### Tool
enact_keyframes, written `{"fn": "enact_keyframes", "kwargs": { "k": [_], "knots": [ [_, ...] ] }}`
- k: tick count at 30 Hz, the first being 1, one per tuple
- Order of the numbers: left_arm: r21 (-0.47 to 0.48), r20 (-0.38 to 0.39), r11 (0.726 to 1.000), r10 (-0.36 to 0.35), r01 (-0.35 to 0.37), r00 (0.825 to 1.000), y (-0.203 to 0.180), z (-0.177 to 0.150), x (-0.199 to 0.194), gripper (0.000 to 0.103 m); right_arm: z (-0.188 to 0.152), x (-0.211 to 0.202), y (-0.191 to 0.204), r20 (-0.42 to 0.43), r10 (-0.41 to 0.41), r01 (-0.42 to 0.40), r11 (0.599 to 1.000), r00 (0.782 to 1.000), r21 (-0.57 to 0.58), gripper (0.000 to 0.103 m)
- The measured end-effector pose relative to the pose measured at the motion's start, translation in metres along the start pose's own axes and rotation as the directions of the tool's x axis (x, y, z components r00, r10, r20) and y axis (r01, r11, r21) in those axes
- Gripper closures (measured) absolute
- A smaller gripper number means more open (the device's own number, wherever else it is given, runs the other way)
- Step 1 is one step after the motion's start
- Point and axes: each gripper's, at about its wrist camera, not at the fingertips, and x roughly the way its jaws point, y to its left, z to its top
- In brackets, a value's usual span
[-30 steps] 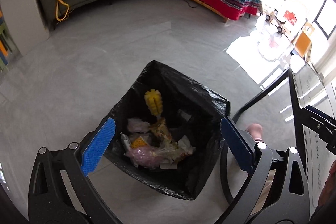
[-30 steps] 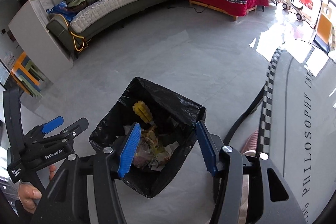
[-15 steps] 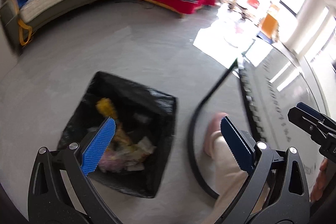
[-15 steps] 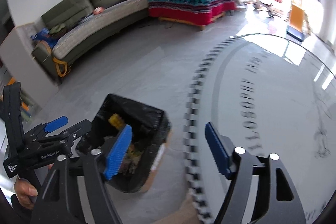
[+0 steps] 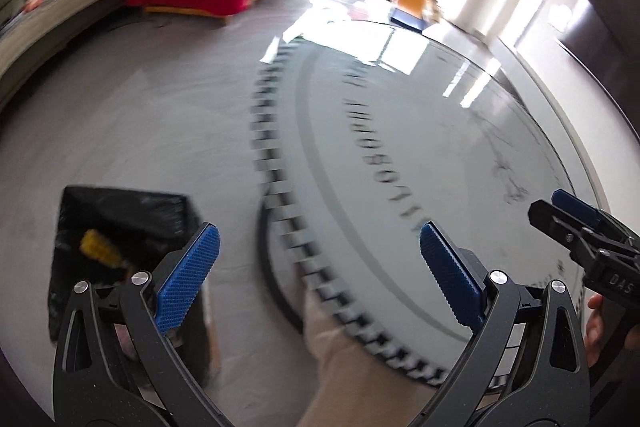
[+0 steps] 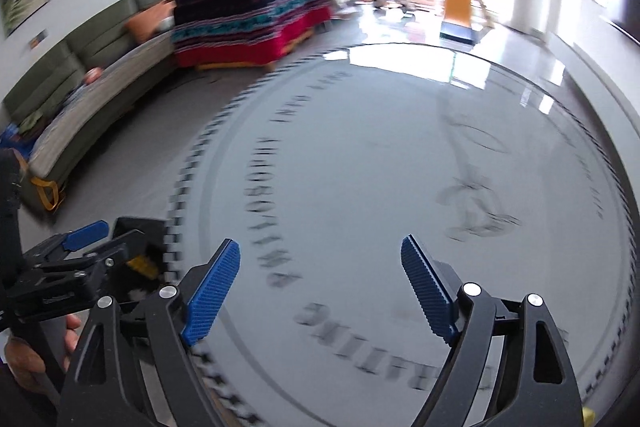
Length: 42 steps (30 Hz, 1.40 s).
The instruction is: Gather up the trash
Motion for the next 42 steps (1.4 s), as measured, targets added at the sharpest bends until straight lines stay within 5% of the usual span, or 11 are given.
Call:
{"fn": "enact_keyframes", "kwargs": {
  "k": [8,15,26,35,42],
  "knots": [
    [0.162,-0.012,0.981,-0.109,0.109,0.994,-0.089,0.009,0.04,0.006,-0.025,0.004,-0.09,0.007,-0.157,0.154,0.972,0.988,0.177,0.015],
    [0.282,-0.063,0.951,-0.11,0.124,0.992,-0.147,0.007,0.096,0.006,-0.045,0.028,-0.139,-0.043,-0.244,0.247,0.934,0.969,0.26,0.015],
    [0.316,-0.088,0.946,-0.048,0.074,0.995,-0.161,0.015,0.146,0.006,-0.039,0.062,-0.151,-0.065,-0.292,0.299,0.923,0.954,0.241,0.015],
    [0.36,-0.072,0.932,-0.002,0.028,0.997,-0.166,0.012,0.154,0.006,-0.044,0.071,-0.167,-0.085,-0.321,0.332,0.906,0.943,0.262,0.003],
    [0.382,-0.072,0.924,0.035,-0.005,0.997,-0.171,0.008,0.157,0.006,-0.042,0.071,-0.167,-0.09,-0.323,0.335,0.907,0.942,0.254,0.003]
  ]
}}
